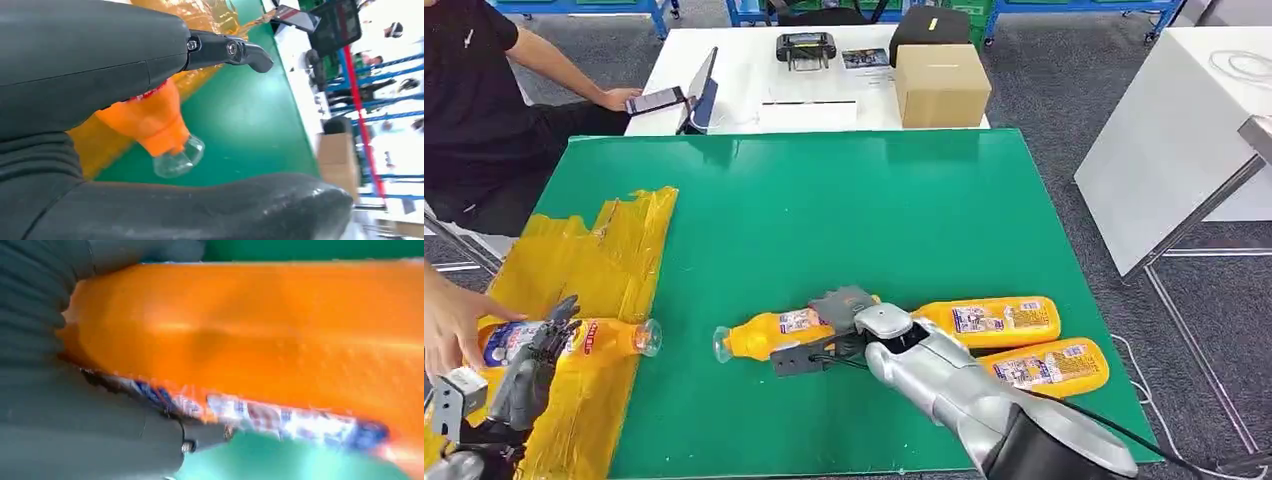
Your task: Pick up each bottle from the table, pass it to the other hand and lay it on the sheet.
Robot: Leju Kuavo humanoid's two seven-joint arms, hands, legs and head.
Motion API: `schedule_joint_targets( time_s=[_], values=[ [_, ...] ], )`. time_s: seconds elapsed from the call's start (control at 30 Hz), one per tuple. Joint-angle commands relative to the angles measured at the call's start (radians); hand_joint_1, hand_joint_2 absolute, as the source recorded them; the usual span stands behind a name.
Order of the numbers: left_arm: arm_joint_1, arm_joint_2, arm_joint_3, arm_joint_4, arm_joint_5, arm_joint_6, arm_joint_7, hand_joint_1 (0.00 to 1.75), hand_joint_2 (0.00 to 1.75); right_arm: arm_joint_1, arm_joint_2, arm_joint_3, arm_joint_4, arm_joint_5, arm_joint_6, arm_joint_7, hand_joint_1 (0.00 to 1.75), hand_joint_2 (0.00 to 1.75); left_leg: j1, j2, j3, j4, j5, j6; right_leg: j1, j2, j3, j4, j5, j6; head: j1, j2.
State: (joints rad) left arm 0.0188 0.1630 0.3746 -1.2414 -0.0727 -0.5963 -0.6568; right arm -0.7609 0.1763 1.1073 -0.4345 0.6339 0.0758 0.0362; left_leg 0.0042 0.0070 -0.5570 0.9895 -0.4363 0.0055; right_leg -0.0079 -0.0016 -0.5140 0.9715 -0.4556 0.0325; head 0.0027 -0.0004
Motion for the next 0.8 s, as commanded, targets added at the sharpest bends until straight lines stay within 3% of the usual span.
schedule_joint_targets(
  time_s=[0.03,0.13,0.37,0.5,0.53,0.8],
  values=[
    [0.045,-0.199,0.072,-0.172,0.235,-0.097,0.130,0.00,0.00,0.230,0.000,-0.401,-0.358,-0.134,-0.297,-0.217,1.75,1.75,0.002,0.000,-0.001,-0.001,0.000,0.000,0.002,0.000,0.000,-0.003,0.001,0.000,0.001,0.000],
    [0.053,-0.212,0.044,-0.204,0.248,-0.072,0.154,0.00,0.00,0.281,-0.016,-0.419,-0.462,-0.092,-0.276,-0.179,1.75,1.75,0.002,-0.002,-0.006,0.001,-0.001,0.000,0.002,-0.001,-0.004,-0.001,0.000,0.000,0.000,0.000],
    [0.050,-0.194,0.038,-0.189,0.259,-0.068,0.150,0.00,0.00,0.276,-0.008,-0.444,-0.430,-0.078,-0.265,-0.195,1.75,1.75,0.001,-0.005,-0.012,0.001,-0.001,0.000,0.001,-0.002,-0.010,-0.001,0.000,0.001,0.000,0.000],
    [0.042,-0.244,-0.014,-0.222,0.304,-0.054,0.175,0.00,0.00,0.348,0.010,-0.564,-0.576,-0.157,-0.317,-0.313,1.75,1.75,0.000,-0.008,-0.014,0.001,0.000,0.000,0.000,-0.005,-0.011,0.000,0.000,0.001,0.000,0.000],
    [0.045,-0.267,-0.050,-0.241,0.306,-0.025,0.197,0.00,1.75,0.371,0.007,-0.592,-0.635,-0.171,-0.314,-0.318,1.75,1.75,0.001,-0.009,-0.015,0.002,0.000,0.000,0.002,-0.006,-0.011,-0.001,-0.001,0.001,0.000,0.000],
    [0.136,-0.318,-0.210,-0.361,0.341,0.024,0.203,0.00,1.75,0.414,0.014,-0.566,-0.770,-0.198,-0.218,-0.315,1.75,1.75,0.000,-0.006,-0.016,0.001,-0.001,0.001,0.000,-0.003,-0.014,0.000,0.000,0.001,0.000,0.000]
  ],
)
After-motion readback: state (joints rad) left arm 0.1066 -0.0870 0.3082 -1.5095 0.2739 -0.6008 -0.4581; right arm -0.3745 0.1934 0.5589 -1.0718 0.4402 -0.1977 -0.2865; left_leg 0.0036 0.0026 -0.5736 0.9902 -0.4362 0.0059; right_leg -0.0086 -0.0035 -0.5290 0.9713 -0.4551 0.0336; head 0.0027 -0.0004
